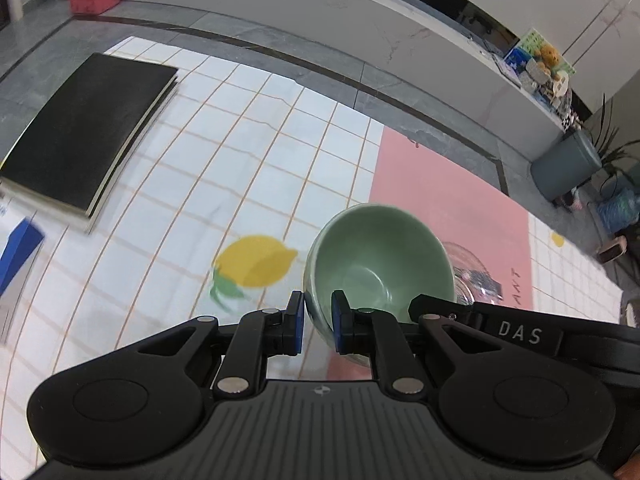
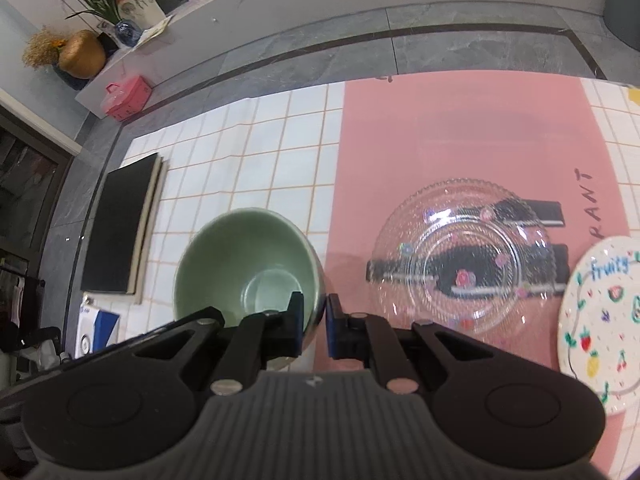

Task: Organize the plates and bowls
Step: 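Carry the green bowl over the steel bowl stack and lower it inside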

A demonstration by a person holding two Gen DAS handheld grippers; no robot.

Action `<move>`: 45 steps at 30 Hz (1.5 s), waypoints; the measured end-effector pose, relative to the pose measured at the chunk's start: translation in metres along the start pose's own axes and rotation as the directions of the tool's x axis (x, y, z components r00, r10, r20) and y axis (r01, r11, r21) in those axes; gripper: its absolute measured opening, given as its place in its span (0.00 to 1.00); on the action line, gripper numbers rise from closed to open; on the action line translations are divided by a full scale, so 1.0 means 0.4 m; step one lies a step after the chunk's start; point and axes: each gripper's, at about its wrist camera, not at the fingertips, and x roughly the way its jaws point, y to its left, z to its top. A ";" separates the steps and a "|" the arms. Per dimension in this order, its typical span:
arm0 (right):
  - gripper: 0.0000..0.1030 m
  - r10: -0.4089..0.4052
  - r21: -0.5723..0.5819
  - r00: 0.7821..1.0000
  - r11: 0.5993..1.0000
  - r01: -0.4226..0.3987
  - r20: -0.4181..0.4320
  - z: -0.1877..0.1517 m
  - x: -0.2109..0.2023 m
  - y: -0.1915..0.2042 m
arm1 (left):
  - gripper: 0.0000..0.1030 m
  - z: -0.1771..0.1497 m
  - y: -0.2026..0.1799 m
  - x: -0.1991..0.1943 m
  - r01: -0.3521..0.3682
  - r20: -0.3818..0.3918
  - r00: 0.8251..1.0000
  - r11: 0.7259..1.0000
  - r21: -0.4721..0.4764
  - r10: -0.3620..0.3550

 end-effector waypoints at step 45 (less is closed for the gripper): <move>0.09 0.118 0.051 0.989 0.991 -0.123 0.085 -0.592 -0.367 -0.113 | 0.14 -0.534 -0.009 -0.345 0.043 0.043 0.998 0.999 -0.006 -0.043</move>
